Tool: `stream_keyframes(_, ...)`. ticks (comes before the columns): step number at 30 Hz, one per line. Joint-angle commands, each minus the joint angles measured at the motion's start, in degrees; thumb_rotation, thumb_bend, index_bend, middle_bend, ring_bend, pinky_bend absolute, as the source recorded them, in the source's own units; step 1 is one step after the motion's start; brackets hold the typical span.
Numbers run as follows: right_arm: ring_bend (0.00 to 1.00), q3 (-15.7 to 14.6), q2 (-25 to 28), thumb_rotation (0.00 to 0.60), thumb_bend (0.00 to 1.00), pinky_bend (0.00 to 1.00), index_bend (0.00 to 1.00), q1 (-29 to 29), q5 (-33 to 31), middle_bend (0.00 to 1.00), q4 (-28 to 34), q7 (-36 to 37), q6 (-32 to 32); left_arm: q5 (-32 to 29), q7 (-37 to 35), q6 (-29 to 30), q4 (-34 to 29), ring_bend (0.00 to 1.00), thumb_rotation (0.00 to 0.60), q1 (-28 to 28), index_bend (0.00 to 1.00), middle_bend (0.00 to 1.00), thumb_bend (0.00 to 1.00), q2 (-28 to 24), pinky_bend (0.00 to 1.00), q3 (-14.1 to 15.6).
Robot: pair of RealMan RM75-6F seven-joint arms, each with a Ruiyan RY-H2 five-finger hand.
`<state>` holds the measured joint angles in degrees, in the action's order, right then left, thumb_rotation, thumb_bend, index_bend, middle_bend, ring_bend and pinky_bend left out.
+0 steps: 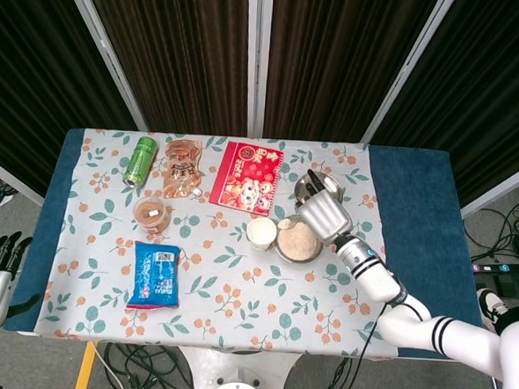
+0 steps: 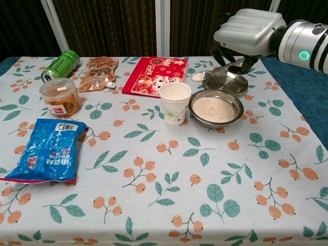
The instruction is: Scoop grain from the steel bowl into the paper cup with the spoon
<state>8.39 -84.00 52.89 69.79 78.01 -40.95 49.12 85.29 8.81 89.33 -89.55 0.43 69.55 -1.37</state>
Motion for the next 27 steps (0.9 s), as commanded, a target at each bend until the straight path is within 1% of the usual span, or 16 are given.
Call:
stream_keyframes(1,0.23,0.55,-1.44,0.6,0.35,0.01,0.64,1.71,-0.87,0.57,-0.84,-1.92,-1.25,-0.16,-0.32,0.08,0.28,0.1,0.6,0.14,0.17,0.16,0.06,0.12,0.2,0.0)
stream_keyframes(10,0.23,0.3,-4.16,0.6,0.35,0.01,0.64,6.33,-3.07,0.57,-1.99,-10.11,-3.71,-0.5,-1.68,0.44,1.59,0.1,0.6,0.64,0.17,0.16,0.06,0.85,0.2,0.03)
stream_keyframes(14,0.23,-0.83,-4.2,0.6,0.35,0.0,0.64,7.98,-2.98,0.57,-1.61,-14.94,-3.88,-0.58,-2.24,0.6,2.12,0.1,0.6,0.93,0.17,0.16,0.06,1.09,0.2,0.13)
stream_keyframes(21,0.23,-3.02,-3.71,0.6,0.35,0.0,0.64,10.77,0.43,0.57,-1.14,-22.04,-3.45,-0.43,-2.62,0.79,2.58,0.1,0.6,1.01,0.17,0.16,0.06,1.34,0.2,0.05)
stream_keyframes(27,0.23,-4.61,-3.82,0.6,0.35,0.0,0.64,12.51,5.25,0.57,-2.44,-25.72,-2.47,-0.69,-2.81,0.71,2.62,0.1,0.6,1.02,0.17,0.16,0.06,1.43,0.2,-0.14)
